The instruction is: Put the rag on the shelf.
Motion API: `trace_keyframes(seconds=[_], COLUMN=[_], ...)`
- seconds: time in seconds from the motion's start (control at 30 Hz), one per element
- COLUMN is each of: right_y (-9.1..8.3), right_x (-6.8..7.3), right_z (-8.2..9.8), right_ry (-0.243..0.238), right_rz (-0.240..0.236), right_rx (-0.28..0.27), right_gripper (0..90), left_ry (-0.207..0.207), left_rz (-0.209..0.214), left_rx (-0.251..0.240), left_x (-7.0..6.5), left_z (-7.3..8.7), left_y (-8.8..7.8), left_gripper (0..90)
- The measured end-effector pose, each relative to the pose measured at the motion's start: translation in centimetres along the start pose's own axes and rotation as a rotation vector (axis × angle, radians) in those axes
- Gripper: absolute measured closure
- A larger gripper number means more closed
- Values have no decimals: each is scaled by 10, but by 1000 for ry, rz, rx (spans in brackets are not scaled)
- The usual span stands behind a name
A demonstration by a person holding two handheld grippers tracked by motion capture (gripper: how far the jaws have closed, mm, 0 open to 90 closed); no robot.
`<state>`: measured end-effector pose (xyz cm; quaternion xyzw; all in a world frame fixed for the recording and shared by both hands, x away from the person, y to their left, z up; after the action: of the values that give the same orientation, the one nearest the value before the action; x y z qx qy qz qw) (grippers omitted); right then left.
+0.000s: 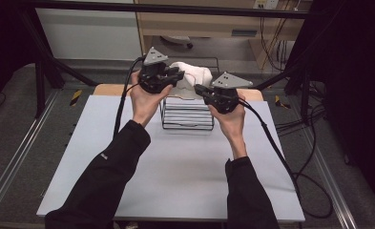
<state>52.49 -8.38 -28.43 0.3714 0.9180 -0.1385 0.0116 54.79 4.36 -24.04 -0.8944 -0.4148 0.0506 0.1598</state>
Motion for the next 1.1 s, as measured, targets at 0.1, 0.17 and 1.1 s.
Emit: trace_keyframes(seconds=[0.1,0.17,1.1], right_y=[0,-1,-1], right_x=[0,0,-26], right_z=[0,0,-7], right_ry=[1,2,110], right_rz=[0,0,118], right_rx=[-1,-4,-40], right_gripper=[874,874,900], left_ry=[17,24,54], left_rz=[-3,-14,31], left_rx=[10,16,-8], left_x=[-5,-7,2], left_z=[-2,-2,19], left_y=[11,18,-7], left_gripper=[671,669,862])
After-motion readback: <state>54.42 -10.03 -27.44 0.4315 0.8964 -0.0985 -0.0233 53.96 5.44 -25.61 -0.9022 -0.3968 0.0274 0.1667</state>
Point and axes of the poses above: each handheld gripper's, and its own axes: y roughly forward along the jaws, z roughly out of its underside, x roughly to its left, the point moved 7 cm from there along y, roughly forward along the jaws, and after that the axes turned 2 degrees about -z, right-handed, at the moved point
